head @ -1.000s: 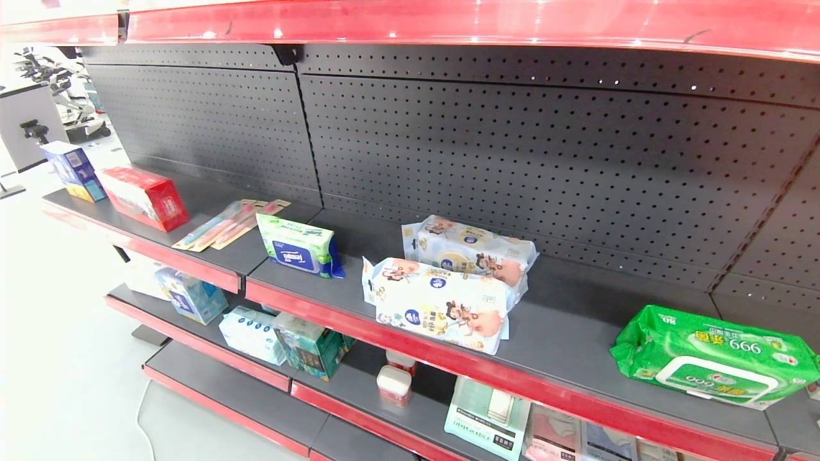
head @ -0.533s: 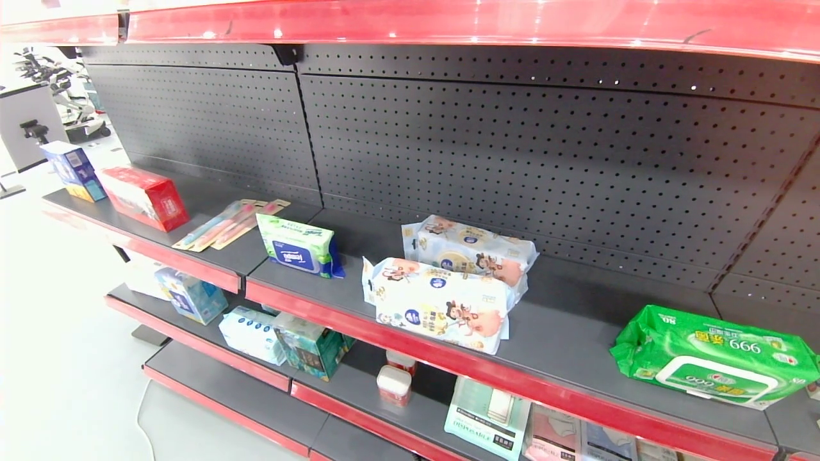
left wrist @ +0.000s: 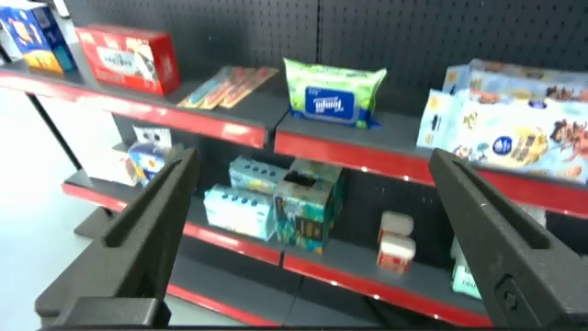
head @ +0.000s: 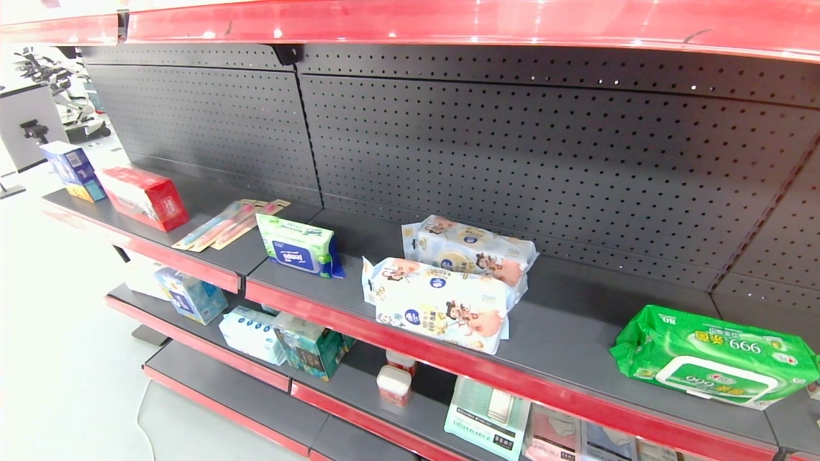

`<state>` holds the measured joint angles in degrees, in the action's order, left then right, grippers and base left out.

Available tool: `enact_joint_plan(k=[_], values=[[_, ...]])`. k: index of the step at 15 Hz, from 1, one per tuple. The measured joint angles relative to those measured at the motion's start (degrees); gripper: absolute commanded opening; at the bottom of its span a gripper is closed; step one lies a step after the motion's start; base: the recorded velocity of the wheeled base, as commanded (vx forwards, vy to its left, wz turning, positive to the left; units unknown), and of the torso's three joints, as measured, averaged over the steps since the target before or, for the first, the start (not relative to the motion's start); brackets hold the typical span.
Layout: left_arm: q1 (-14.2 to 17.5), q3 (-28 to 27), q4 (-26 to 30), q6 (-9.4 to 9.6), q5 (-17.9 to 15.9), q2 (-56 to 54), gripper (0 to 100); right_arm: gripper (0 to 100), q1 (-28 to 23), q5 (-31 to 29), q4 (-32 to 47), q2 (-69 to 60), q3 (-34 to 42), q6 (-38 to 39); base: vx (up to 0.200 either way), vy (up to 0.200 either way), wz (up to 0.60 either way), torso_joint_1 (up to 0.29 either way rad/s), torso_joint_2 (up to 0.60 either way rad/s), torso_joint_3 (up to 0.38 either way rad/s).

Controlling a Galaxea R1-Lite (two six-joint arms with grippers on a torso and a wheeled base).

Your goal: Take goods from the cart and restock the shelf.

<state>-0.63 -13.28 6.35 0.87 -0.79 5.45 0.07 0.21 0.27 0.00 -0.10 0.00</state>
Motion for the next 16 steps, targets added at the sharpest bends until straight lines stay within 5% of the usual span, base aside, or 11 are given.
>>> enact_joint_plan(k=[10, 13, 16], values=[[0.45, 1.40, 2.89, -0.55, 4.29, -1.97, 100, 100, 0.00, 0.01, 0.00, -0.05, 0.00, 0.00, 0.000, 0.000, -0.60, 0.003, 0.00, 0.002], [0.39, 1.16, 2.82, -0.87, 4.73, -0.07, 100, 100, -0.05, 0.00, -0.02, -0.05, 0.00, 0.00, 0.000, 0.000, 0.00, 0.000, 0.00, 0.000], [0.45, -0.67, 2.67, -3.66, 6.67, 3.78, 100, 100, 0.00, 0.04, -0.02, -0.05, 0.02, 0.00, 0.000, 0.000, 0.00, 0.000, 0.00, 0.000]])
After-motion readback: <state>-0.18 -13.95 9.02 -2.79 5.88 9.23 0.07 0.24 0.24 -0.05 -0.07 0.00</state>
